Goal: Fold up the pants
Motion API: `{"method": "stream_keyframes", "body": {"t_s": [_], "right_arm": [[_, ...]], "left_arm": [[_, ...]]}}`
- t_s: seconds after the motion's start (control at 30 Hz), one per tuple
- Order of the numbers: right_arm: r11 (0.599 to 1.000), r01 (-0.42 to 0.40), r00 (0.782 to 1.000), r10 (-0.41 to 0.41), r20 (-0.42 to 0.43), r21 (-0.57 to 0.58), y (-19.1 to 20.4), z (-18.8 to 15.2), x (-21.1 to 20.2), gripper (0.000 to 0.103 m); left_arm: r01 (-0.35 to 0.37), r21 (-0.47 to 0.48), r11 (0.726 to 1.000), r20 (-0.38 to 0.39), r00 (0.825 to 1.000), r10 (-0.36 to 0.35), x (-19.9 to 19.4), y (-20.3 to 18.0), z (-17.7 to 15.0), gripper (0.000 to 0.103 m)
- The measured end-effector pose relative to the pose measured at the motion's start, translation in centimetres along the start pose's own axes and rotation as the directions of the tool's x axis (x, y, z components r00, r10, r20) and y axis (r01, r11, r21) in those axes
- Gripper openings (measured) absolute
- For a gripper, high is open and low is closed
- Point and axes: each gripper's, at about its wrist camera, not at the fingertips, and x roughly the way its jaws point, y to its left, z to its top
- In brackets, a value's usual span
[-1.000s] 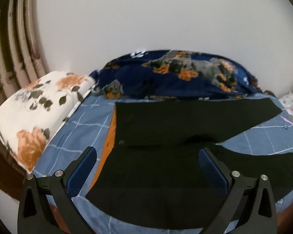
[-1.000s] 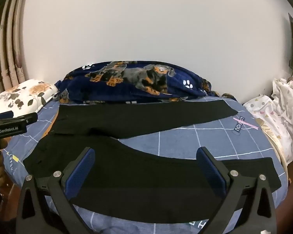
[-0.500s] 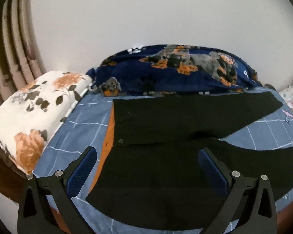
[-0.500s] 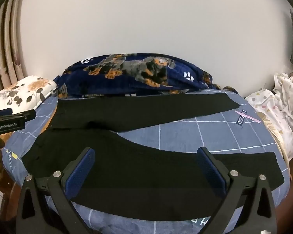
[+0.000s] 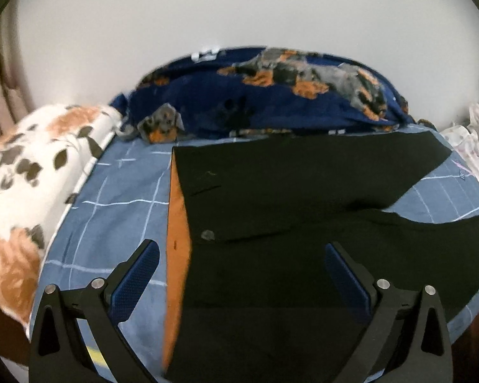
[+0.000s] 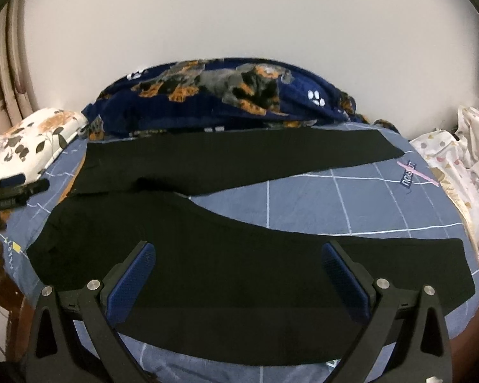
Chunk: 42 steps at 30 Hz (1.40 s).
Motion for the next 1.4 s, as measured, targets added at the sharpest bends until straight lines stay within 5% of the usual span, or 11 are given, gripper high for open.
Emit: {"method": "stream_keyframes", "body": {"t_s": [0.17,0.33,0.47,0.57,0.7,0.77,0.83,0.9,1.0,1.2,1.4], "right_arm": [[1.000,-0.001,0.999,0.001,-0.045,-0.010,0.6,0.2,2.1,0.103],[1.000,0.005,0.996,-0.007,-0.087,-0.021,1.2,0.4,4.1,0.103],[0.999,0.013,0.992,-0.017,-0.125,-0.029,1.4,0.2,5.5,0.103],[0.999,0.019,0.988,-0.024,-0.155,-0.034,1.6,-0.2,6.4,0.103],[0.999,0.027,0.983,-0.033,-0.180,-0.034,1.5,-0.4,7.2,0.103],[0.999,0.032,0.982,-0.038,-0.187,-0.035,1.6,-0.4,7.4,0.103],[0.999,0.035,0.980,-0.041,-0.196,-0.034,1.5,-0.5,7.7,0.103],[0.999,0.037,0.978,-0.042,-0.206,-0.028,1.5,-0.5,8.0,0.103],[1.000,0.016,0.974,-0.012,-0.226,0.013,1.1,-0.4,8.4,0.103],[0.985,-0.098,0.973,0.125,-0.195,0.144,-0.1,1.7,8.3,0.103],[0.850,-0.344,0.910,0.407,-0.082,0.398,-1.9,5.6,9.1,0.103]], "left_arm": [[0.004,-0.050,0.999,-0.026,1.000,-0.005,4.9,5.8,3.8,0.101],[0.029,0.018,0.999,0.007,1.000,-0.029,9.4,8.9,7.3,0.101],[0.130,0.003,0.992,0.011,0.991,-0.130,13.4,11.2,9.4,0.100],[0.135,0.025,0.991,-0.016,0.991,-0.135,16.2,11.8,10.7,0.083],[0.144,0.077,0.987,-0.069,0.988,-0.138,19.3,11.9,11.3,0.080],[0.173,0.084,0.981,-0.106,0.981,-0.164,20.7,11.8,11.4,0.072],[0.233,0.075,0.970,-0.158,0.963,-0.219,22.2,11.8,11.6,0.035],[0.298,0.018,0.955,-0.212,0.934,-0.287,23.5,12.2,11.6,0.018],[0.322,-0.074,0.944,-0.178,0.927,-0.330,22.3,12.3,11.1,0.012],[0.330,-0.001,0.944,-0.012,0.944,-0.330,13.5,9.2,9.9,0.011],[0.371,0.092,0.924,0.106,0.919,-0.380,2.7,5.0,5.9,0.011]]}}
